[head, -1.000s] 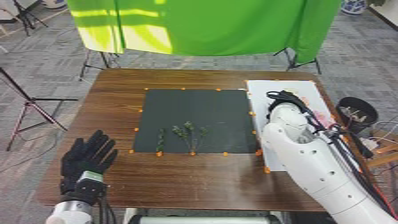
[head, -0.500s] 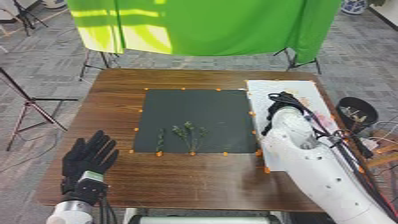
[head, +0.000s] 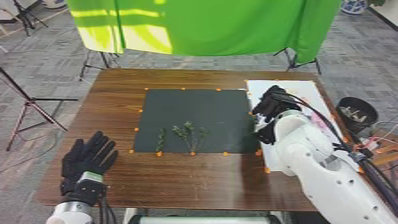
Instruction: Arrange flowers
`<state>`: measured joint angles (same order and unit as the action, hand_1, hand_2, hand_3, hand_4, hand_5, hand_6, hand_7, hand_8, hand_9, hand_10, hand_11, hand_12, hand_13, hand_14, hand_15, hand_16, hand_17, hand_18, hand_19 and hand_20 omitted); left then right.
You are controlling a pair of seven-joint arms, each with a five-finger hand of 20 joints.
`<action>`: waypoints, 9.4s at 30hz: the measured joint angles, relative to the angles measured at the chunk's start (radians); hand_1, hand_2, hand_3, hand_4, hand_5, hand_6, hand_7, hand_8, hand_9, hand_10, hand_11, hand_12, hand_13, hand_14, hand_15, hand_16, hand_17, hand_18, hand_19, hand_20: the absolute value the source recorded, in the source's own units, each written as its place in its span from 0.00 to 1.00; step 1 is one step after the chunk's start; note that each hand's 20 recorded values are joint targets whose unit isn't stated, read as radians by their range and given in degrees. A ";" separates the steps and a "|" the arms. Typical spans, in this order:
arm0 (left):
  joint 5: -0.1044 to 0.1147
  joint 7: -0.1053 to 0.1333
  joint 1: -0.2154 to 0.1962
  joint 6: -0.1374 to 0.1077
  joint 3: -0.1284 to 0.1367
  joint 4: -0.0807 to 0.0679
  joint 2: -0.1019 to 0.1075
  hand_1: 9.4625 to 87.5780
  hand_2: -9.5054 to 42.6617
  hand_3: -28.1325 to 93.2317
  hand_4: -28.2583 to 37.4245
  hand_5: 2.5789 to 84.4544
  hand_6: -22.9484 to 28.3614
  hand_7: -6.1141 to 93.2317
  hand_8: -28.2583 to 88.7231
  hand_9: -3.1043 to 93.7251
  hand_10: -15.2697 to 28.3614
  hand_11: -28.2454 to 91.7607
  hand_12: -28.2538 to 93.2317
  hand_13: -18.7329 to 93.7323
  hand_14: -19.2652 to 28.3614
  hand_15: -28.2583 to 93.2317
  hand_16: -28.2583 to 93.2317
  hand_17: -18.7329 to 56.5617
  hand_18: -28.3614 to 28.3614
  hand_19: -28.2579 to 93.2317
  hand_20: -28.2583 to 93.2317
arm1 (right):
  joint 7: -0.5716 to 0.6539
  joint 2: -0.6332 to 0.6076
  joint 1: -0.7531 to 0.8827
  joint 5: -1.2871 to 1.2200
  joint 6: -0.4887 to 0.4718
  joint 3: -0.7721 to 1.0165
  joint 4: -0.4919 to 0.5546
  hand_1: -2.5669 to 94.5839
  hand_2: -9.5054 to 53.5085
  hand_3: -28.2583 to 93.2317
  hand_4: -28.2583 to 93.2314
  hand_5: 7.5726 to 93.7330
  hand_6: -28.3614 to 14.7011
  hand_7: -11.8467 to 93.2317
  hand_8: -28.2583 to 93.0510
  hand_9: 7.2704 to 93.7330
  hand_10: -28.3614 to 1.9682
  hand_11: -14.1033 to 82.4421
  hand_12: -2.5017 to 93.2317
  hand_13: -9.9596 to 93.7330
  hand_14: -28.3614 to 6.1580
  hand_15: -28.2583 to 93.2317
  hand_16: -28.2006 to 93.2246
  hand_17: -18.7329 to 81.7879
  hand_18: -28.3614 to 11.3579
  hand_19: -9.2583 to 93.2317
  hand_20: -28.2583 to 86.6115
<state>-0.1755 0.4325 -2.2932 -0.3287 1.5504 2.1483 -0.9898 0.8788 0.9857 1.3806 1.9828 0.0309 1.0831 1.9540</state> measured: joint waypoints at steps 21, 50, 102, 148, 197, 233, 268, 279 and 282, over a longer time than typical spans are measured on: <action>0.001 -0.017 0.004 0.000 0.002 -0.001 0.003 0.23 0.48 0.82 0.00 0.50 0.66 0.22 0.17 0.36 0.73 0.46 0.32 0.35 0.75 0.56 0.16 0.15 0.76 0.54 0.31 | -0.002 0.152 0.040 -0.020 0.041 -0.108 0.018 0.70 0.00 0.85 0.00 0.65 0.60 0.81 0.31 1.00 0.66 0.24 0.44 0.90 0.68 0.61 0.60 0.56 0.05 0.95 0.69; 0.004 -0.020 0.012 -0.003 0.002 -0.004 0.003 0.23 0.48 0.82 0.00 0.45 0.66 0.23 0.17 0.36 0.73 0.47 0.32 0.35 0.75 0.57 0.16 0.15 0.76 0.54 0.31 | 0.098 0.113 0.094 0.138 0.126 -0.158 -0.012 0.46 0.00 0.90 0.00 0.50 0.39 0.29 0.14 0.60 0.27 0.34 0.18 0.70 0.39 0.69 0.38 0.51 0.05 0.96 0.57; -0.007 -0.001 0.017 0.019 -0.005 -0.005 -0.004 0.23 0.49 0.82 0.00 0.48 0.66 0.23 0.17 0.36 0.73 0.47 0.32 0.35 0.75 0.56 0.16 0.15 0.76 0.54 0.31 | -0.070 -0.039 0.183 0.174 0.069 0.084 -0.030 0.69 0.00 0.78 0.00 0.82 0.65 0.44 0.27 0.97 0.57 0.24 0.46 0.78 0.55 0.55 0.58 0.48 0.20 0.89 0.59; -0.038 -0.018 0.083 -0.064 -0.070 -0.006 0.037 0.23 0.50 0.83 0.00 0.50 0.66 0.24 0.16 0.36 0.73 0.48 0.32 0.35 0.75 0.57 0.16 0.15 0.76 0.55 0.31 | -0.561 0.452 -0.236 0.398 -0.108 -0.500 -0.452 0.63 0.00 0.82 0.00 0.64 0.65 0.32 0.11 0.73 0.55 0.31 0.22 0.70 0.58 0.53 0.53 0.47 0.19 0.87 0.60; -0.022 0.044 0.029 -0.028 -0.024 0.001 0.007 0.22 0.48 0.83 0.00 0.48 0.66 0.23 0.17 0.35 0.73 0.47 0.31 0.35 0.75 0.56 0.16 0.15 0.76 0.54 0.31 | -0.376 0.242 -0.200 0.207 -0.207 -0.206 -0.069 0.42 0.00 0.90 0.00 0.39 0.51 0.21 0.15 0.32 0.29 0.20 0.14 0.44 0.31 0.46 0.35 0.39 0.14 0.80 0.54; -0.017 0.073 0.017 -0.017 -0.019 0.010 0.000 0.23 0.49 0.83 0.00 0.49 0.66 0.23 0.17 0.36 0.73 0.47 0.32 0.36 0.75 0.57 0.16 0.15 0.76 0.54 0.31 | -0.177 -0.182 -0.089 0.162 -0.484 0.087 -0.315 0.66 0.00 0.81 0.00 0.67 0.68 0.27 0.13 0.74 0.57 0.27 0.22 0.73 0.59 0.43 0.53 0.46 0.21 0.84 0.55; -0.017 0.049 0.021 -0.016 -0.020 0.006 -0.001 0.23 0.49 0.83 0.00 0.49 0.66 0.23 0.17 0.36 0.73 0.47 0.32 0.36 0.75 0.57 0.16 0.15 0.76 0.54 0.31 | -0.514 -0.103 -0.219 0.111 -0.107 -0.151 -0.158 0.68 0.00 0.79 0.00 0.85 0.73 0.36 0.26 0.98 0.63 0.21 0.45 0.82 0.62 0.45 0.61 0.48 0.24 0.84 0.57; -0.020 0.026 0.063 -0.017 -0.059 -0.007 0.005 0.23 0.49 0.83 0.00 0.49 0.66 0.23 0.17 0.36 0.73 0.47 0.32 0.36 0.75 0.57 0.16 0.15 0.76 0.54 0.31 | -0.761 0.227 -0.380 0.244 -0.241 -0.315 -0.380 0.68 0.00 0.78 0.00 0.84 0.74 0.38 0.25 0.98 0.66 0.21 0.44 0.81 0.65 0.44 0.61 0.47 0.26 0.81 0.58; -0.020 0.025 0.071 -0.017 -0.068 -0.009 0.012 0.23 0.49 0.83 0.00 0.49 0.66 0.23 0.17 0.36 0.73 0.47 0.32 0.36 0.75 0.57 0.16 0.15 0.76 0.54 0.31 | -0.750 0.301 -0.382 0.259 -0.247 -0.335 -0.437 0.69 0.00 0.77 0.00 0.84 0.74 0.38 0.25 0.97 0.66 0.21 0.44 0.81 0.65 0.43 0.61 0.47 0.26 0.81 0.58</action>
<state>-0.1952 0.4575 -2.2222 -0.3454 1.4820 2.1388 -0.9774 0.1291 1.2867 0.9986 2.2415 -0.2164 0.7485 1.5167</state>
